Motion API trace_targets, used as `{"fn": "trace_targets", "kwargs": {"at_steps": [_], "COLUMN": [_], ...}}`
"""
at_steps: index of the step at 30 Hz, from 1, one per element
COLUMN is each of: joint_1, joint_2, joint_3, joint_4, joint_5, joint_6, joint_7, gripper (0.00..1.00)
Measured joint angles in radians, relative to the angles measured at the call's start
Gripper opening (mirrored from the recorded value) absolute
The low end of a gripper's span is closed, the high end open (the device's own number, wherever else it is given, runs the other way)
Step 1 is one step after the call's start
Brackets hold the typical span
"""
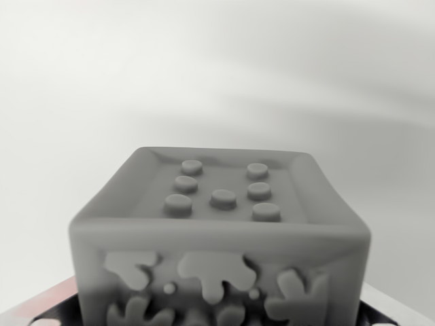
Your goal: Destack cube
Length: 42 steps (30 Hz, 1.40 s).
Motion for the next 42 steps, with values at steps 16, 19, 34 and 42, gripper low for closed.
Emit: {"fn": "trace_targets", "kwargs": {"at_steps": [16,19,34,42], "joint_1": [-0.021,-0.024,-0.041,-0.05], "joint_2": [-0.033,-0.039,-0.064,-0.076], "joint_3": [-0.033,-0.039,-0.073,-0.092], "joint_4": [-0.071,-0.082,-0.137,-0.165], "joint_5": [0.0,0.0,-0.002,-0.005], "joint_6": [0.037,0.042,0.072,0.088], "joint_7": [-0.161,-0.186,-0.325,-0.399], "gripper": [0.0,0.0,0.0,0.0]}}
